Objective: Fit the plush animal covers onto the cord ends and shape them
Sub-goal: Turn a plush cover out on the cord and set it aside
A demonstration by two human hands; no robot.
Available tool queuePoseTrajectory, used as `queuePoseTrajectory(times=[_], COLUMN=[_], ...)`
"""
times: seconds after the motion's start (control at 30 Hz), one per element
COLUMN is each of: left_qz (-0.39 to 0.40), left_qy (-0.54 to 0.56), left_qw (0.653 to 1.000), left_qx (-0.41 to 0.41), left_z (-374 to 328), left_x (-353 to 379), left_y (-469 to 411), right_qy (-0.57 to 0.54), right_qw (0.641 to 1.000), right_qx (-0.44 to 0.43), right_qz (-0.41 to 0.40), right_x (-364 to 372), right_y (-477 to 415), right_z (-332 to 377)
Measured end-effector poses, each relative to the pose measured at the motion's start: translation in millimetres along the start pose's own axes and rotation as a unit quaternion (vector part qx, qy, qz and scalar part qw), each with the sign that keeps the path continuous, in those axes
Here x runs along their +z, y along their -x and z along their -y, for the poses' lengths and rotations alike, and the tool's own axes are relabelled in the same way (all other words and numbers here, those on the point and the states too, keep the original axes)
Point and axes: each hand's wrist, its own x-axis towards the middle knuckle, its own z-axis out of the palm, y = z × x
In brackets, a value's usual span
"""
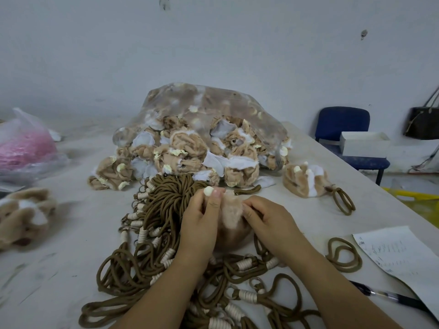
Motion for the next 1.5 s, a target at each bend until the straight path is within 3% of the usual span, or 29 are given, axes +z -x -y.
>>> queuePoseTrajectory(times=[0.37, 0.7, 0.9, 1.27, 1.5], left_qz=[-0.081, 0.04, 0.028, 0.013, 0.023], left_qy=[-0.027, -0.025, 0.049, 0.025, 0.007], left_qw=[0.996, 0.999, 0.998, 1.0, 0.998], left_qx=[0.028, -0.007, -0.023, 0.002, -0.056], left_z=[4.4, 10.2, 2.0, -4.8, 7.6], left_x=[-2.1, 5.7, 2.8, 1.9, 4.8], left_y=[-4.9, -3.3, -2.1, -0.8, -4.8], right_qy=[0.038, 0.029, 0.081, 0.087, 0.077], right_qw=[0.998, 0.999, 0.997, 0.995, 0.997], right_qx=[0.04, 0.023, -0.018, -0.031, -0.02], right_qz=[-0.013, -0.026, -0.006, -0.025, 0.014], right_x=[14.8, 7.6, 4.3, -9.8, -5.5], right_y=[-0.1, -1.2, -0.3, -1.3, -1.7], right_z=[4.0, 4.0, 1.3, -7.5, 2.1])
